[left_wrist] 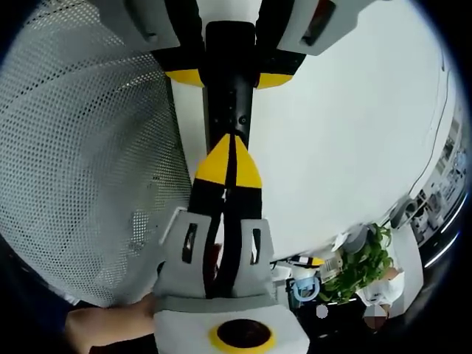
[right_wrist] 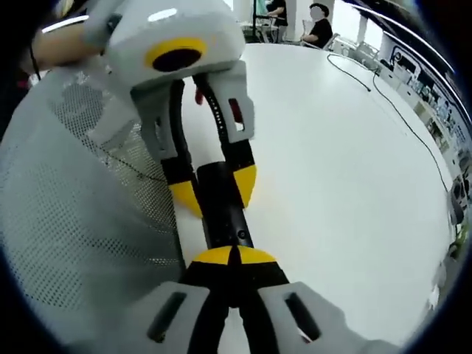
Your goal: Press the specified remote control buttons in sequence, fully releasing each button before pressing the next.
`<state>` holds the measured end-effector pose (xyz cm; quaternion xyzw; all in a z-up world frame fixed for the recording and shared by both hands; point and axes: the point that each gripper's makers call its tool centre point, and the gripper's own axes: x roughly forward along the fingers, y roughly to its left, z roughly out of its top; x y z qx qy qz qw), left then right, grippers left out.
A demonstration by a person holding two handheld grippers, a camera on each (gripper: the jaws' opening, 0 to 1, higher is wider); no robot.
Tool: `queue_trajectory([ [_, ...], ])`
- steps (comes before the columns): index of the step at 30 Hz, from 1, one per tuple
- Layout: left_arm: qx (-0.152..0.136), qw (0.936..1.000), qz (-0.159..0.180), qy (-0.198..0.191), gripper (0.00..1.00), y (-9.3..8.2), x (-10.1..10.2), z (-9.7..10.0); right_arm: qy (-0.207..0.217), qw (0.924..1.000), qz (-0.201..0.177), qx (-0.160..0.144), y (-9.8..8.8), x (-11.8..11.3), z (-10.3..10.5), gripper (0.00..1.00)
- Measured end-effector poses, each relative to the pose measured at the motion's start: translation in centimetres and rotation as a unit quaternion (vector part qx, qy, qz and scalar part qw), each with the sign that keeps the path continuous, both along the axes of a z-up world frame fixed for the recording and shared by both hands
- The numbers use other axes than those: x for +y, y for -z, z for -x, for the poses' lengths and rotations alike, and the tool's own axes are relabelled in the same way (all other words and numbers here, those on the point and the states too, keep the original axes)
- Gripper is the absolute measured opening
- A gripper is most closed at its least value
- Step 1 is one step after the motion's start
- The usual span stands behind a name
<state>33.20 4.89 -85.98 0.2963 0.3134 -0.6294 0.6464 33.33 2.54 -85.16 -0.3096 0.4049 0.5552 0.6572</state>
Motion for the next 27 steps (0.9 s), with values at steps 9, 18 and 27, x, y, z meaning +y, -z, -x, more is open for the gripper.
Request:
queue_trajectory([
  [9, 0.000, 1.0000, 0.001, 0.001, 0.25, 0.0, 0.0, 0.0, -0.032, 0.9991, 0.023, -0.018, 0.0, 0.0, -0.1, 0.00],
  [18, 0.001, 1.0000, 0.004, -0.001, 0.25, -0.1, 0.0, 0.0, -0.035, 0.9992, -0.003, -0.017, -0.5, 0.5, 0.9, 0.00],
  [27, 0.002, 1.0000, 0.006, -0.001, 0.25, 0.0, 0.0, 0.0, -0.116, 0.9898, 0.042, -0.071, 0.1, 0.7, 1.3, 0.00],
])
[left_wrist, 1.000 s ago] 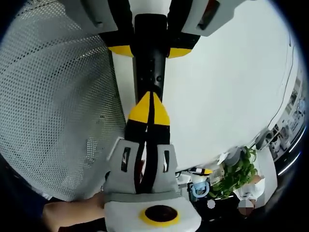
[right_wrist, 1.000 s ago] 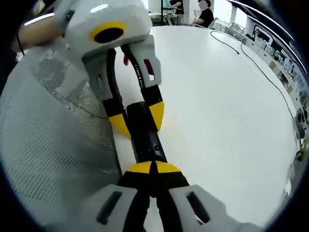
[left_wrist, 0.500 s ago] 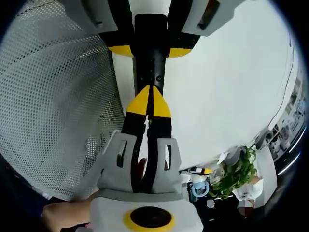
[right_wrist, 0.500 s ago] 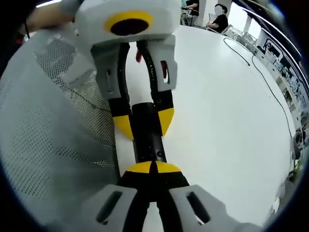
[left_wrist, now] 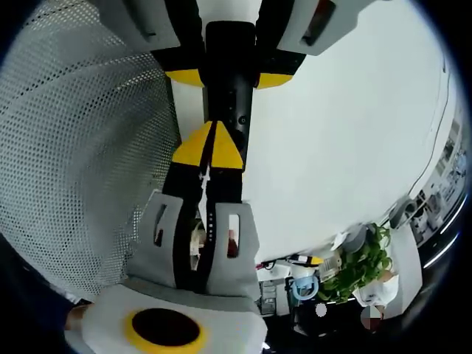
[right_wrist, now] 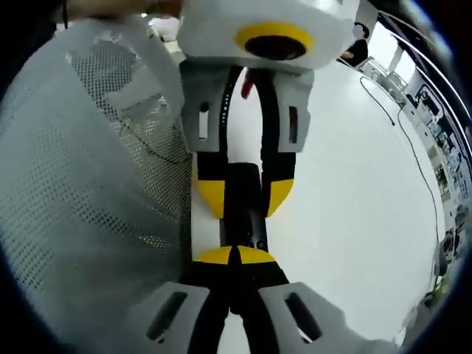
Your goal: Press the specified remote control buttons in sequence, fully releasing each button before pressing the next.
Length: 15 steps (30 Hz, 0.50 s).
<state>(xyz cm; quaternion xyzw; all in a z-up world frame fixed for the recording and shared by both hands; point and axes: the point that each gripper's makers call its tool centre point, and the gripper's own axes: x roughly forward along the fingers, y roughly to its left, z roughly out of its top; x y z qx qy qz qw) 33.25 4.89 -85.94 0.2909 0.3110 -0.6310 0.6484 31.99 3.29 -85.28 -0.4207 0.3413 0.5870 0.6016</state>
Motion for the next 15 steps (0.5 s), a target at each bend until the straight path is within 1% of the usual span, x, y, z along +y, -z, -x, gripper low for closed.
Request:
queue_trajectory([
  [5, 0.000, 1.0000, -0.001, 0.001, 0.25, -0.01, 0.00, 0.01, -0.013, 0.9998, 0.010, -0.009, 0.08, 0.19, 0.01, 0.00],
  [8, 0.000, 1.0000, -0.001, 0.001, 0.25, -0.03, 0.00, 0.03, -0.033, 0.9991, 0.014, -0.021, 0.13, 0.27, 0.03, 0.00],
  [11, 0.001, 1.0000, -0.001, -0.001, 0.25, -0.04, 0.00, 0.03, -0.036, 0.9990, 0.015, -0.022, 0.13, 0.44, -0.02, 0.00],
  [13, 0.000, 1.0000, -0.002, -0.001, 0.25, -0.01, 0.01, 0.03, -0.009, 0.9999, 0.005, -0.002, 0.11, 0.80, 0.04, 0.00],
  [14, 0.001, 1.0000, -0.002, -0.002, 0.26, -0.01, 0.01, 0.02, 0.014, 0.9997, 0.002, 0.020, 0.28, 0.81, 0.21, 0.00],
  [15, 0.000, 1.0000, -0.002, -0.002, 0.26, -0.01, 0.00, 0.03, 0.019, 0.9995, 0.001, 0.024, 0.18, 0.87, 0.06, 0.00],
])
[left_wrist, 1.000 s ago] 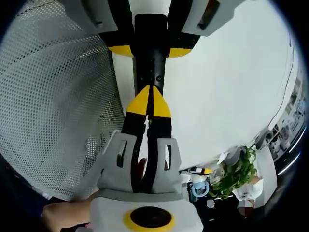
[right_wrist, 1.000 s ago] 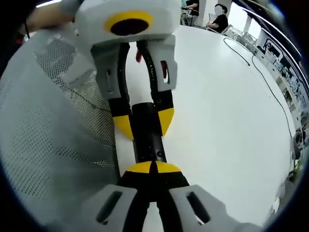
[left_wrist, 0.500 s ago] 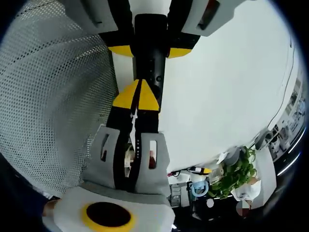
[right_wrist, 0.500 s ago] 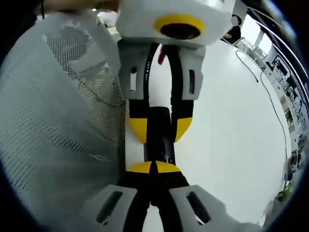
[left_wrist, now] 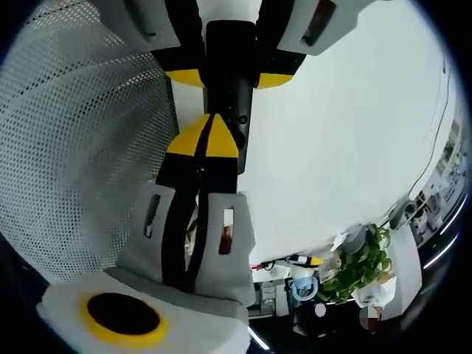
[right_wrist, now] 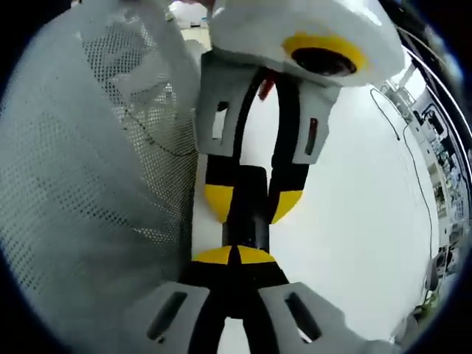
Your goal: Press the specified remote control buttons in sequence, fully releasing each button before pressing the next.
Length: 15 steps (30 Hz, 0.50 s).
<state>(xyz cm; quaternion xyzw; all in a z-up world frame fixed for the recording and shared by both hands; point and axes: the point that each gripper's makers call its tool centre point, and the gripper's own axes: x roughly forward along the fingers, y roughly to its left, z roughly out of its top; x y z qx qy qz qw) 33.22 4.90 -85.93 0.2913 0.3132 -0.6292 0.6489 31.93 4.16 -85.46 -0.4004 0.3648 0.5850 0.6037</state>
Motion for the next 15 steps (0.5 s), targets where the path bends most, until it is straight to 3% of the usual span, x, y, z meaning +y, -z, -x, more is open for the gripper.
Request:
queue_trajectory([
  [3, 0.000, 1.0000, 0.001, -0.001, 0.26, 0.0, 0.0, 0.0, -0.005, 0.9999, -0.006, -0.007, -0.1, -0.1, 0.0, 0.00],
  [9, 0.000, 1.0000, 0.002, 0.001, 0.25, 0.0, 0.0, 0.0, 0.021, 0.9994, -0.027, 0.011, -0.3, -0.1, -0.2, 0.00],
  [15, 0.000, 1.0000, 0.002, 0.003, 0.25, 0.0, 0.0, 0.0, 0.038, 0.9990, -0.020, -0.009, -0.4, -0.6, -1.1, 0.00],
])
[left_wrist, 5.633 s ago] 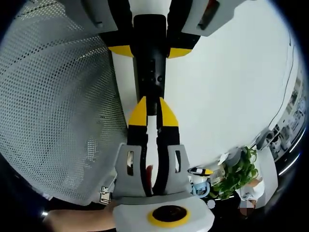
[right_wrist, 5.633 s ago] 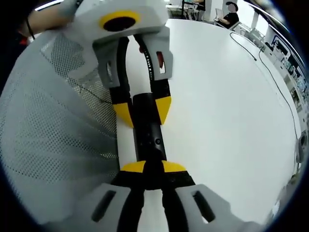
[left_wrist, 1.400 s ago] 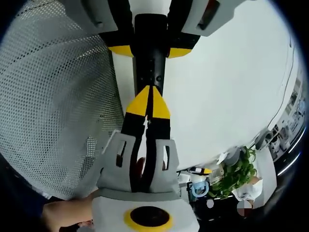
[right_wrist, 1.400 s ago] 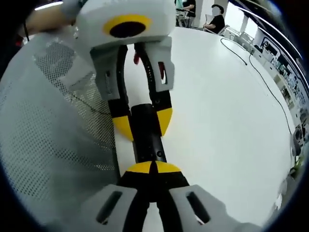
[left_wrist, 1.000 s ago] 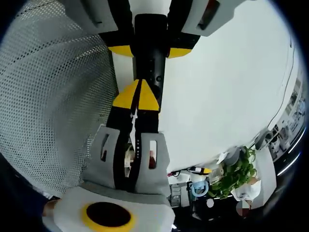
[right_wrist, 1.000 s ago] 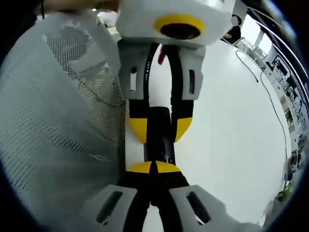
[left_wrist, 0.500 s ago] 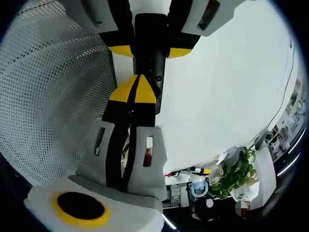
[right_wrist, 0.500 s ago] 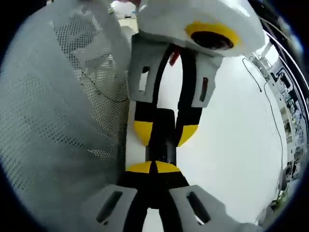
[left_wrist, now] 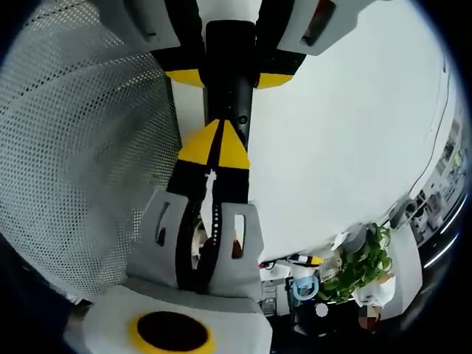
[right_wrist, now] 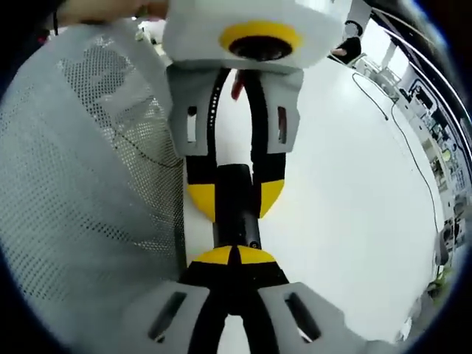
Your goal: Press the specified remote control buttons in sequence, fully releasing each button before pressing the next.
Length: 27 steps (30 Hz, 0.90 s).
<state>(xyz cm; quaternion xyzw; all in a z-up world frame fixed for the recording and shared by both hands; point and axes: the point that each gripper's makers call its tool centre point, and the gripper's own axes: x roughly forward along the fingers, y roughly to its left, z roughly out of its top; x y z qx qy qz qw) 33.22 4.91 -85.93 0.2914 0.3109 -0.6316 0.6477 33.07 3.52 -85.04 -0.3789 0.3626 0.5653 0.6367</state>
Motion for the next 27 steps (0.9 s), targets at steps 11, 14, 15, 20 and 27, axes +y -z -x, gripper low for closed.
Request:
queue_trajectory([
  [11, 0.000, 1.0000, 0.001, 0.000, 0.26, -0.02, 0.00, 0.00, 0.020, 0.9996, -0.017, 0.005, -0.30, 0.29, -0.42, 0.00],
  [14, 0.001, 1.0000, 0.001, 0.000, 0.25, -0.02, 0.02, 0.00, 0.021, 0.9996, -0.011, 0.013, -0.07, 0.10, -0.25, 0.00],
  [15, 0.000, 1.0000, 0.001, 0.000, 0.25, -0.01, 0.01, 0.00, 0.016, 0.9998, -0.010, 0.011, -0.08, 0.13, -0.21, 0.00],
  [20, 0.000, 1.0000, 0.002, -0.001, 0.25, -0.03, 0.02, 0.00, 0.021, 0.9994, -0.001, 0.028, 0.04, 0.25, -0.39, 0.00],
  [27, 0.000, 1.0000, 0.002, -0.002, 0.26, -0.02, 0.00, 0.00, 0.062, 0.9936, -0.023, 0.091, -0.09, 0.05, -0.44, 0.00],
])
